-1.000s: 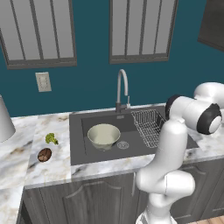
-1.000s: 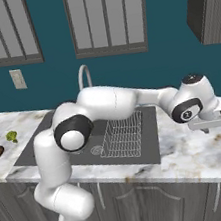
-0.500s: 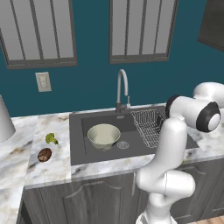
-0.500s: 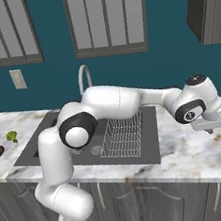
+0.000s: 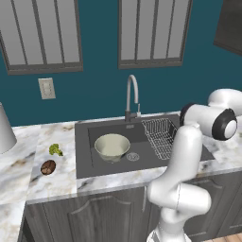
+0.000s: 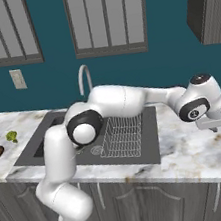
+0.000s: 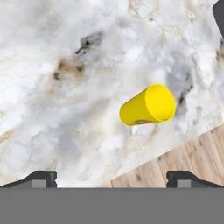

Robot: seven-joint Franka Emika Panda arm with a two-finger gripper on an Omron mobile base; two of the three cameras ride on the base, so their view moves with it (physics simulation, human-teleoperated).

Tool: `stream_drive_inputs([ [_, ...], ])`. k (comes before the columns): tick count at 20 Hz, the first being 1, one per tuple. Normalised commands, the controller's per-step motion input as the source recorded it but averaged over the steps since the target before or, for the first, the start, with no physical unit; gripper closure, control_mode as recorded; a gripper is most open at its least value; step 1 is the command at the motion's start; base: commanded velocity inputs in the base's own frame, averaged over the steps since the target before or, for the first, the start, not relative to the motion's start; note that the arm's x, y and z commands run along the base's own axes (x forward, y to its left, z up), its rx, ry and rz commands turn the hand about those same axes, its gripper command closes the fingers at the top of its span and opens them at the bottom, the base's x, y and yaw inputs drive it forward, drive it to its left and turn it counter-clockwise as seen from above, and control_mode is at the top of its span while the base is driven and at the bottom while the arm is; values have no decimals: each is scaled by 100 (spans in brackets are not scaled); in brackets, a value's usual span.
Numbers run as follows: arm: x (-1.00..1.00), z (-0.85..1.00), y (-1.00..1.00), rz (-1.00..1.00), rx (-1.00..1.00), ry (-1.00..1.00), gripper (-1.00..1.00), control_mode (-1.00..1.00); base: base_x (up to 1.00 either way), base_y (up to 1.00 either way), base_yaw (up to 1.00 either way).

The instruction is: Remove the broccoli and potato from the sink. Then move the bowl and cup from the counter to the sink for washing.

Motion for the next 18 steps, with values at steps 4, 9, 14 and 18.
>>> stream_drive_inputs([
  [4, 10, -4, -17, 0, 0, 0, -100, -100, 0, 0, 0],
  [9, 10, -5, -17, 0, 0, 2, -100, -100, 0, 0, 0],
  [14, 10, -7, -19, 0, 0, 4, -100, -100, 0, 0, 0],
  [18, 8, -11, -18, 0, 0, 2, -100, -100, 0, 0, 0],
])
